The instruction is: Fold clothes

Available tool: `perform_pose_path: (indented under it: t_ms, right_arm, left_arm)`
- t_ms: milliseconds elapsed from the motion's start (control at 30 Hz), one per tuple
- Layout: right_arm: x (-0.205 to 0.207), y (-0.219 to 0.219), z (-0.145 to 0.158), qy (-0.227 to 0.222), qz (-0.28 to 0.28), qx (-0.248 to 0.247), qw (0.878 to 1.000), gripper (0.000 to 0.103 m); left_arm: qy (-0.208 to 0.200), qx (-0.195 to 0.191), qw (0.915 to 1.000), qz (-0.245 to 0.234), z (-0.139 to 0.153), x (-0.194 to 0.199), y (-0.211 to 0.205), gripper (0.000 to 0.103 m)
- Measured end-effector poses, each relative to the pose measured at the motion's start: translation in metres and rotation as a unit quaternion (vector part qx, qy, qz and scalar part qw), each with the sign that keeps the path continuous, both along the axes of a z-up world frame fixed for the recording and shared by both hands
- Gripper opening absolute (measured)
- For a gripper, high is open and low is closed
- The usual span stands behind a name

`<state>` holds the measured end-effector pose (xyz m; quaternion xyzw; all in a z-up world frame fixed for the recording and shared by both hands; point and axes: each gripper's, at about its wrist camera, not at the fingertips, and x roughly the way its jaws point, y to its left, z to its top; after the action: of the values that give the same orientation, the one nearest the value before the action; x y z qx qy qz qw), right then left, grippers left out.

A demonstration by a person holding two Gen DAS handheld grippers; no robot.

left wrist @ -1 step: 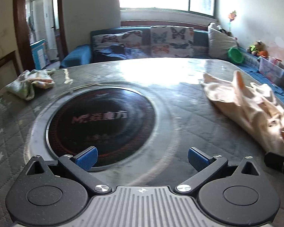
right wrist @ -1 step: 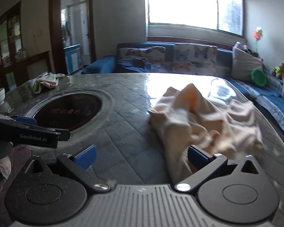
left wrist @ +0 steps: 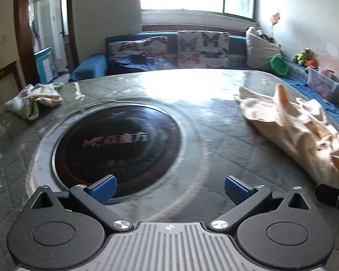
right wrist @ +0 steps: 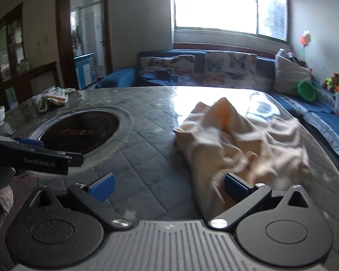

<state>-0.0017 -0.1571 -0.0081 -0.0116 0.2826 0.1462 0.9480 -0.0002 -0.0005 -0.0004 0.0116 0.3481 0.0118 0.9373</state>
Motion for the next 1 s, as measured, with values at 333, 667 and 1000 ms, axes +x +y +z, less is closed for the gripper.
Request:
perform_pose_path:
  t_ms: [333,667,1000]
  right_arm:
    - [-0.005,-0.012,-0.004,0.022,-0.030,0.002,0.999,0.103]
    - [-0.035,-0.029,-0.012,0.033,-0.083,-0.005,0.996,0.103]
    - [-0.045,-0.035,-0.013,0.048,-0.109,-0.005,0.993,0.103]
  left_arm:
    - [0.011,0.034,0.9990,-0.026,-0.011,-0.006,-0.070,0.103]
    - [0.027,0.007,0.9967,-0.076,-0.015,-0.008,-0.102,0.103]
    - [0.034,0.000,0.9944,-0.100,-0.011,-0.017,-0.082,0.103]
